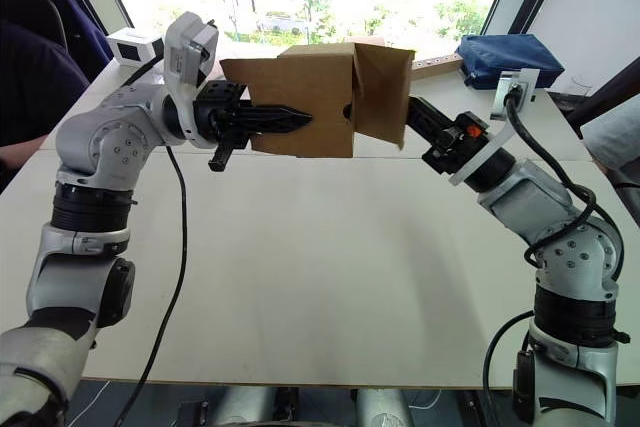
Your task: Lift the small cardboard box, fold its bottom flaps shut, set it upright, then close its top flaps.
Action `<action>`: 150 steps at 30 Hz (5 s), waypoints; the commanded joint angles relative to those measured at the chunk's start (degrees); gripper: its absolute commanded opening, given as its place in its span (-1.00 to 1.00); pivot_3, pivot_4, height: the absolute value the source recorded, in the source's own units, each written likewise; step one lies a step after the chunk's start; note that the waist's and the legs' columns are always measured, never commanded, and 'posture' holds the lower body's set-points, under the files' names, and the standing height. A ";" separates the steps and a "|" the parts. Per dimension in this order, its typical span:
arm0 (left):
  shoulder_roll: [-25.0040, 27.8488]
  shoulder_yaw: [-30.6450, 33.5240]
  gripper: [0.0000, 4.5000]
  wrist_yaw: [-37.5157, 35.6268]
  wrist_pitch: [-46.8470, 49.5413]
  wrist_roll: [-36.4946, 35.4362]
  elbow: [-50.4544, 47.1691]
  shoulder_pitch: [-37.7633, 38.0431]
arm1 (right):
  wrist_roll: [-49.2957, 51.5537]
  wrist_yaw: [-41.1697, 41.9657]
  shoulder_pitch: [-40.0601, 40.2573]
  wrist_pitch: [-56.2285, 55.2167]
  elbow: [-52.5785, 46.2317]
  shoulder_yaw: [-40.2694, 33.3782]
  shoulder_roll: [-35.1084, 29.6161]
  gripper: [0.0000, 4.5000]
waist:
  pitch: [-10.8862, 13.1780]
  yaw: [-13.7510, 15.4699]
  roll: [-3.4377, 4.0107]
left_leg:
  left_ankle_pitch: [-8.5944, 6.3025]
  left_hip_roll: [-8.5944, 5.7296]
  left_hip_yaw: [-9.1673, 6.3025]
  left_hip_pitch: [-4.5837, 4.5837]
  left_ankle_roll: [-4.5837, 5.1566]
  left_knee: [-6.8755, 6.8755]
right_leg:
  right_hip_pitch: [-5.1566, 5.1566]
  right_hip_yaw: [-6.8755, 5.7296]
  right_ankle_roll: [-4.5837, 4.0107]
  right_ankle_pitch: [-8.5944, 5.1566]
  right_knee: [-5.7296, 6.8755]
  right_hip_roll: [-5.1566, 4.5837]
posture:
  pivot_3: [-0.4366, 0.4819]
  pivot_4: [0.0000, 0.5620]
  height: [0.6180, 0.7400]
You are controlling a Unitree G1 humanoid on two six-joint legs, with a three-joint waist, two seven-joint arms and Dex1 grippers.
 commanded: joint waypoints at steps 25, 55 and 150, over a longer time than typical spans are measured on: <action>-0.57 2.31 -1.00 -0.69 1.29 -1.89 1.39 -3.92 | 9.54 -5.31 3.98 -6.19 -3.33 -1.21 8.78 0.13 | 0.00 -0.14 0.00 | 0.00 -0.03 0.01 0.02 0.00 0.01 | 0.00 0.00 0.00 0.00 0.01 -0.02 | -0.05 -0.47 1.00; -1.01 2.46 -1.00 -0.64 1.06 -1.27 2.61 -4.32 | 15.58 -7.60 5.18 -9.28 -5.62 0.38 12.04 0.13 | 0.00 -0.15 0.00 | 0.00 -0.03 0.01 0.02 0.00 0.01 | 0.00 0.00 0.00 0.00 0.02 -0.02 | -0.05 -0.47 1.00; -0.70 2.48 -1.00 -2.14 1.54 -1.14 2.25 -4.19 | 6.02 -2.36 3.86 -11.19 -3.15 4.13 9.85 -0.54 | 0.00 -0.12 0.01 | -0.01 -0.04 0.01 0.02 0.01 0.01 | 0.00 0.00 0.00 0.00 0.03 -0.03 | -0.05 -0.47 1.00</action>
